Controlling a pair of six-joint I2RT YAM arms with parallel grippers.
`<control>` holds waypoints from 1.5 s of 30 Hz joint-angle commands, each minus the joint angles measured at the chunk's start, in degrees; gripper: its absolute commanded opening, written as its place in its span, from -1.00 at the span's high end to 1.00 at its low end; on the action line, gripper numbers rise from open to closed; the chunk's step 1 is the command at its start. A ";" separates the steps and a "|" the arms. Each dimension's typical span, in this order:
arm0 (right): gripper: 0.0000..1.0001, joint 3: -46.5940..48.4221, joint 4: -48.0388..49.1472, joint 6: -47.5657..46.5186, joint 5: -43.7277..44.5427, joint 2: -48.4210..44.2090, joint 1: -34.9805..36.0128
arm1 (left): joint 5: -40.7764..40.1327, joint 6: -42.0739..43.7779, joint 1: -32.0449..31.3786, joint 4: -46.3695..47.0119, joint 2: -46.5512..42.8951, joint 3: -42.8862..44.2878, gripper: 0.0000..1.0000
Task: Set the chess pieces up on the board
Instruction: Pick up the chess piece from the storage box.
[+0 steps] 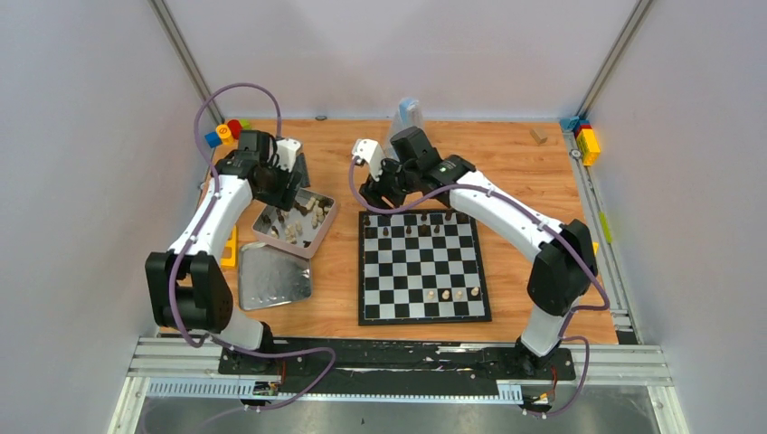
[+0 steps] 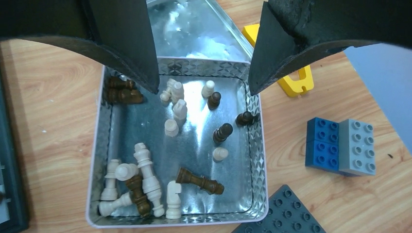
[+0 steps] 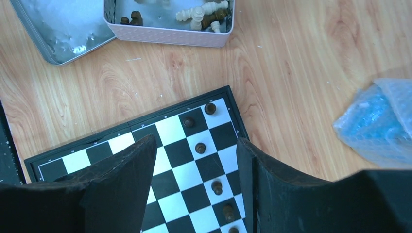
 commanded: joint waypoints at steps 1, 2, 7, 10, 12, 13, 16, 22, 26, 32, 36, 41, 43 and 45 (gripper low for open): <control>-0.24 -4.02 0.43 -0.77 0.48 -4.64 -1.41 | -1.85 1.52 0.65 3.02 3.83 1.64 -0.46; -0.24 -5.07 0.46 -1.01 0.58 -5.44 -1.60 | -1.83 1.58 0.77 3.21 4.48 1.85 -0.38; -0.22 -9.73 0.47 -0.83 0.29 -9.24 -3.00 | -2.49 1.67 1.24 3.69 9.50 2.58 -0.26; -0.22 -11.67 0.46 -0.46 -0.05 -11.15 -3.58 | -2.70 1.46 2.03 4.21 11.50 3.34 -0.22; -0.21 -12.73 0.47 -0.26 -0.38 -12.20 -4.07 | -2.70 1.15 2.42 4.48 13.27 3.71 -0.19; -0.21 -13.17 0.53 -0.09 -0.62 -12.47 -4.24 | -2.75 1.09 2.62 4.68 13.73 3.99 -0.17; -0.19 -14.32 0.54 0.53 -1.48 -13.00 -4.95 | -2.82 0.81 2.94 5.01 15.46 4.43 -0.14; -0.17 -15.63 0.53 0.83 -2.94 -13.94 -5.46 | -2.54 0.63 3.16 5.13 18.08 5.43 0.01; -0.16 -16.22 0.53 0.83 -3.00 -14.74 -5.55 | -2.86 0.68 3.16 4.97 19.97 5.98 0.15; -0.15 -17.39 0.77 0.83 -3.22 -15.26 -6.15 | -2.30 0.25 3.16 3.86 21.42 6.98 0.40; -0.14 -18.08 1.11 0.90 -3.22 -16.18 -6.66 | -1.21 0.07 3.16 2.93 19.60 7.31 0.57; -0.13 -19.06 1.83 1.00 -3.44 -17.01 -7.87 | -1.02 0.10 3.16 1.40 15.81 8.09 0.74; -0.13 -19.28 2.05 1.01 -3.47 -17.29 -8.36 | -0.90 0.11 3.16 0.35 14.37 8.98 0.79; -0.13 -19.51 2.34 1.05 -3.45 -17.69 -8.98 | -0.03 0.04 3.16 -0.76 13.03 10.06 0.81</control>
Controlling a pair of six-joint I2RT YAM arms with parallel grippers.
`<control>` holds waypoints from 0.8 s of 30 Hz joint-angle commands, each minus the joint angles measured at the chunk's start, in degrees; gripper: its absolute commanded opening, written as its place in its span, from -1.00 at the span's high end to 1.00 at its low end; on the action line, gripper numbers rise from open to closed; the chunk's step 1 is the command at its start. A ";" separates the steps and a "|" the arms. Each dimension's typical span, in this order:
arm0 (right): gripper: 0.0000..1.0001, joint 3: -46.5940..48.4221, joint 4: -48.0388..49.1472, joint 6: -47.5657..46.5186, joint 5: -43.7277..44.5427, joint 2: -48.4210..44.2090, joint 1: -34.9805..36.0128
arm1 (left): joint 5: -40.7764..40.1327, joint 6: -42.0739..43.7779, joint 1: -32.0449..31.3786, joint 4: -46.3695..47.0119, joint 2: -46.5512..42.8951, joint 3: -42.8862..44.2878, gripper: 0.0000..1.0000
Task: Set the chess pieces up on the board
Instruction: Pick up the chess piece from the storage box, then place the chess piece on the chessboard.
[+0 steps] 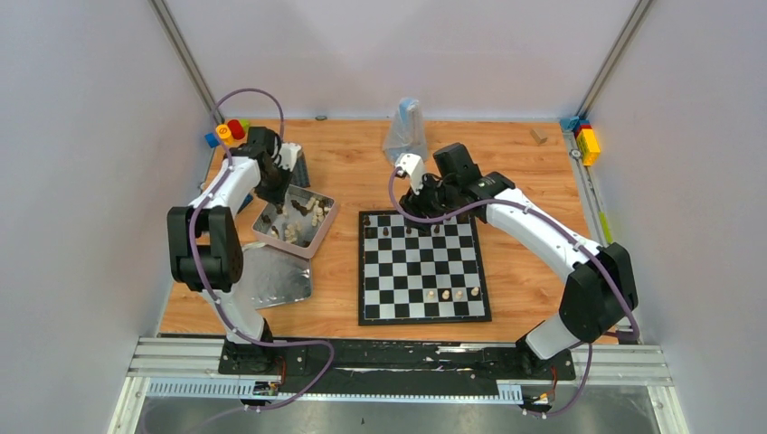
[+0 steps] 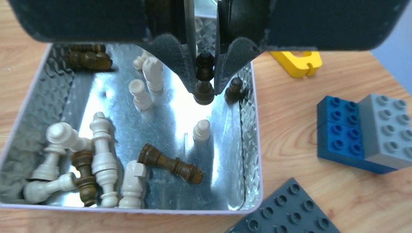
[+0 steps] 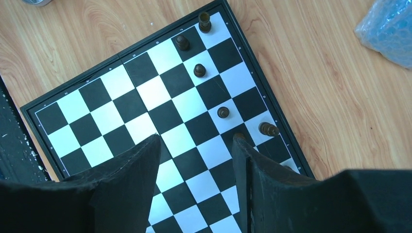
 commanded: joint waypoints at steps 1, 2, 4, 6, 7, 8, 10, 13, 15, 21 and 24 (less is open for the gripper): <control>-0.13 -0.46 2.79 0.74 -1.21 -3.25 -1.57 | 2.38 -0.15 0.42 -2.39 -5.87 5.06 0.82; -0.12 -0.62 2.99 0.90 -1.21 -3.56 -2.16 | 3.74 -0.21 0.42 -2.90 -6.49 5.57 0.82; -0.12 -0.97 3.32 1.04 -1.17 -4.37 -3.40 | 6.21 -0.34 0.42 -4.71 -7.01 7.68 0.81; -0.12 -1.29 3.74 1.34 -1.10 -5.19 -4.91 | 8.60 -0.72 0.42 -6.57 -7.09 10.04 0.81; -0.12 -1.27 3.89 1.58 -1.12 -5.57 -5.85 | 9.24 -0.87 0.18 -7.71 -7.02 11.88 0.81; -0.12 -1.28 3.98 1.80 -1.12 -5.94 -6.72 | 10.11 -1.19 -0.22 -8.24 -6.69 12.80 0.81; -0.12 -1.27 4.17 2.15 -0.98 -6.75 -8.49 | 10.39 -1.40 -2.11 -9.89 -5.80 15.63 0.81; -0.12 -1.43 4.56 2.66 -0.63 -7.84 -11.03 | 9.81 -1.47 -6.98 -12.66 -4.01 20.87 0.80; -0.12 -1.57 4.89 3.05 -0.65 -8.46 -13.33 | 9.57 -1.63 -10.29 -14.32 -2.24 24.47 0.79; -0.11 -2.69 6.08 4.68 -0.85 -10.77 -20.31 | 9.20 -2.80 -20.11 -19.57 7.35 37.22 0.78; -0.11 -3.26 6.72 5.62 -1.68 -12.18 -23.93 | 9.49 -3.31 -24.85 -21.31 11.53 42.27 0.78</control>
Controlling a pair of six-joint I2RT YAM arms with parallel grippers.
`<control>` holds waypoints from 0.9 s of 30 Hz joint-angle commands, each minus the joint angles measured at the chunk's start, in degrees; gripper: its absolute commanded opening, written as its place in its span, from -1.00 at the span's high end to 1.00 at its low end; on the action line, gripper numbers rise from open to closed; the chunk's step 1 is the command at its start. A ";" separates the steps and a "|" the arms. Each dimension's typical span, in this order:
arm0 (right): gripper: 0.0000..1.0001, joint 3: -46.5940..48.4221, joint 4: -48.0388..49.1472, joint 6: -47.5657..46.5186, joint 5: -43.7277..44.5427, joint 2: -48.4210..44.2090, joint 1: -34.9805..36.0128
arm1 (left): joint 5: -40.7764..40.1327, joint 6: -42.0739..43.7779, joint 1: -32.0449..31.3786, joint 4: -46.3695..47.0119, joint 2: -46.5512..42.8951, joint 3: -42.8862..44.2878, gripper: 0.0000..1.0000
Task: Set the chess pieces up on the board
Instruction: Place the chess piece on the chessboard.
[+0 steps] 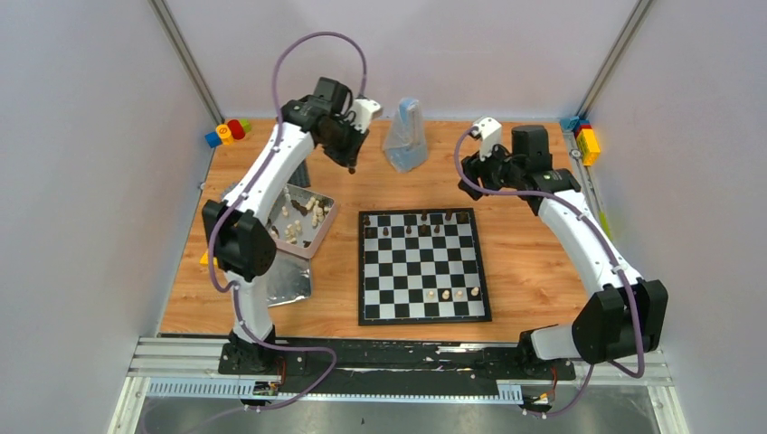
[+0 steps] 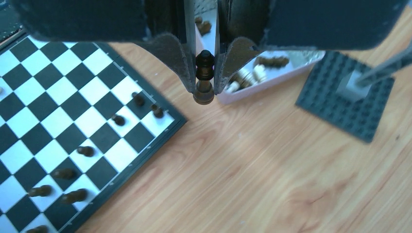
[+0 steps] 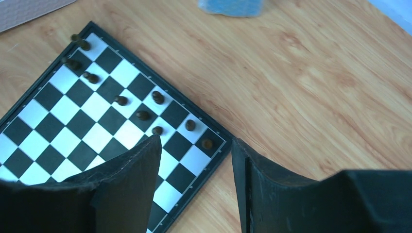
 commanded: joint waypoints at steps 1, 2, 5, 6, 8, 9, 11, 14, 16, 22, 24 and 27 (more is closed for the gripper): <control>-0.11 -0.95 3.49 2.37 -1.47 -3.69 -4.75 | 1.23 -1.85 -5.07 -5.06 6.69 7.86 0.78; -0.11 -1.06 3.65 2.52 -1.67 -4.09 -5.79 | 1.26 -1.96 -6.77 -5.73 7.71 9.93 0.77; -0.11 -1.58 3.98 2.88 -2.45 -5.01 -8.57 | 1.49 -2.52 -9.80 -6.34 11.87 12.88 0.77; -0.11 -1.67 4.09 2.97 -2.74 -5.28 -9.36 | 1.56 -2.60 -11.22 -6.31 12.46 13.77 0.77; -0.11 -1.95 4.28 3.30 -3.53 -5.61 -10.57 | 1.36 -2.78 -13.07 -6.20 14.32 14.95 0.76; -0.11 -2.08 4.28 3.44 -3.98 -5.67 -11.06 | 1.36 -2.99 -14.08 -6.12 15.50 15.29 0.76; -0.11 -2.43 4.36 3.42 -4.46 -5.70 -11.56 | 1.45 -3.45 -15.29 -5.82 17.17 16.16 0.76; -0.11 -2.62 4.46 3.37 -4.67 -5.70 -11.72 | 1.82 -4.27 -16.40 -5.09 19.05 17.08 0.76; -0.11 -2.73 4.59 3.29 -4.83 -5.68 -11.72 | 2.23 -4.76 -16.97 -5.06 20.65 18.36 0.76; -0.11 -3.11 4.61 3.11 -5.27 -5.78 -11.72 | 2.77 -5.13 -18.76 -5.49 25.73 21.59 0.75; -0.11 -3.24 4.66 3.03 -5.28 -5.87 -11.72 | 3.06 -5.32 -19.20 -5.32 26.53 22.06 0.74; -0.11 -3.33 4.67 2.85 -5.11 -5.88 -11.81 | 3.32 -5.42 -19.59 -5.16 27.50 22.48 0.73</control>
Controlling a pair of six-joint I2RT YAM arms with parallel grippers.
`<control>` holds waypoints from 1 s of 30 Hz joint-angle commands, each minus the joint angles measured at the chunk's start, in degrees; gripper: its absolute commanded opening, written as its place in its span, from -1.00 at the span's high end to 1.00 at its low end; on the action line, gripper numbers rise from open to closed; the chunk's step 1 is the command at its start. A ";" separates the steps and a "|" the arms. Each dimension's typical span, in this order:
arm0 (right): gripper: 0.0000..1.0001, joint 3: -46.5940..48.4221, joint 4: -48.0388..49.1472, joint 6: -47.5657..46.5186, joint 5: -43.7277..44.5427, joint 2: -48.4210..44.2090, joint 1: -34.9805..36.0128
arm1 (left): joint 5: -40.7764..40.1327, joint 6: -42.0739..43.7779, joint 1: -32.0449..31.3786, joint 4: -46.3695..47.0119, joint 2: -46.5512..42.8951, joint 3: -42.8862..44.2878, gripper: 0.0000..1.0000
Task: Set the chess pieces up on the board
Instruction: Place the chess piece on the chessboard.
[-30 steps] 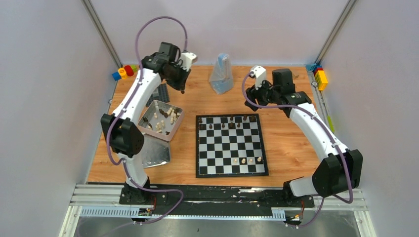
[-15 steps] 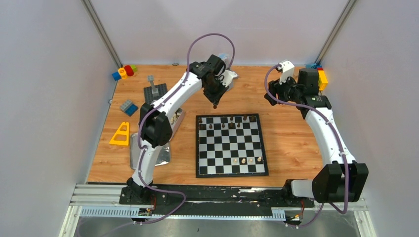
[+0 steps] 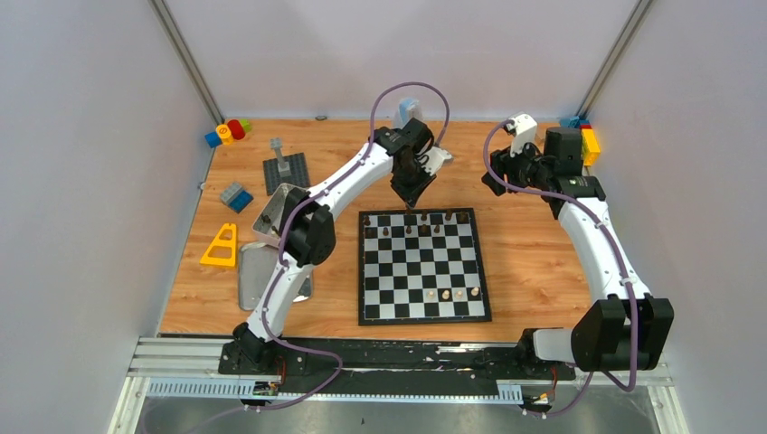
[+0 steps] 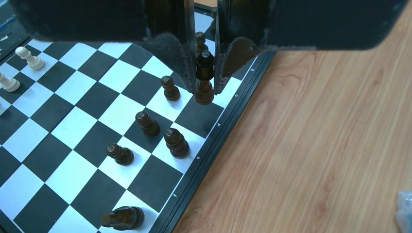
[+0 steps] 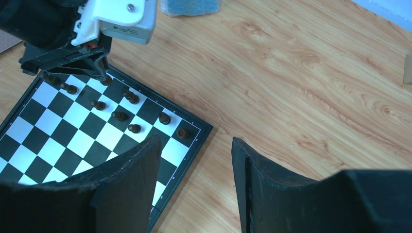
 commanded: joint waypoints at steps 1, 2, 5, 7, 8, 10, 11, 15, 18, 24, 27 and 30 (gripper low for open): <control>-0.11 -0.55 2.60 0.36 -1.17 -1.71 -0.20 | 1.60 -1.17 -0.96 0.35 0.98 3.27 0.73; -0.11 -0.63 2.57 0.28 -1.21 -1.64 -0.20 | 1.73 -1.16 -1.00 0.36 1.12 3.29 0.72; -0.11 -0.69 2.57 0.31 -1.39 -1.37 -0.20 | 1.96 -1.27 -1.14 0.30 1.65 3.35 0.72; -0.11 -0.73 2.65 0.27 -1.32 -1.30 -0.20 | 2.14 -1.28 -1.19 0.41 2.09 3.48 0.72; -0.11 -0.74 2.64 0.27 -1.34 -1.39 -0.20 | 2.26 -1.42 -1.20 0.44 2.25 3.63 0.72; -0.11 -0.73 2.67 0.27 -1.19 -1.51 -0.20 | 2.50 -1.53 -1.21 0.34 2.72 3.93 0.72; -0.11 -0.73 2.69 0.27 -1.17 -1.52 -0.20 | 2.63 -1.60 -1.21 0.34 3.14 3.99 0.71; -0.11 -0.81 2.68 0.27 -1.21 -1.55 -0.20 | 2.92 -1.64 -1.21 0.08 4.23 4.84 0.71; -0.11 -0.89 2.63 0.18 -1.19 -1.54 -0.20 | 3.08 -1.77 -1.27 -0.10 4.73 5.42 0.71; -0.11 -0.99 2.68 0.01 -1.28 -1.34 -0.20 | 3.35 -1.83 -1.34 -0.16 5.31 5.53 0.70; -0.11 -0.99 2.62 0.00 -1.32 -1.11 -0.20 | 3.56 -1.81 -1.39 -0.34 5.74 5.74 0.69; -0.11 -1.08 2.64 -0.08 -1.34 -1.01 -0.20 | 3.65 -1.82 -1.47 -0.63 6.34 6.04 0.68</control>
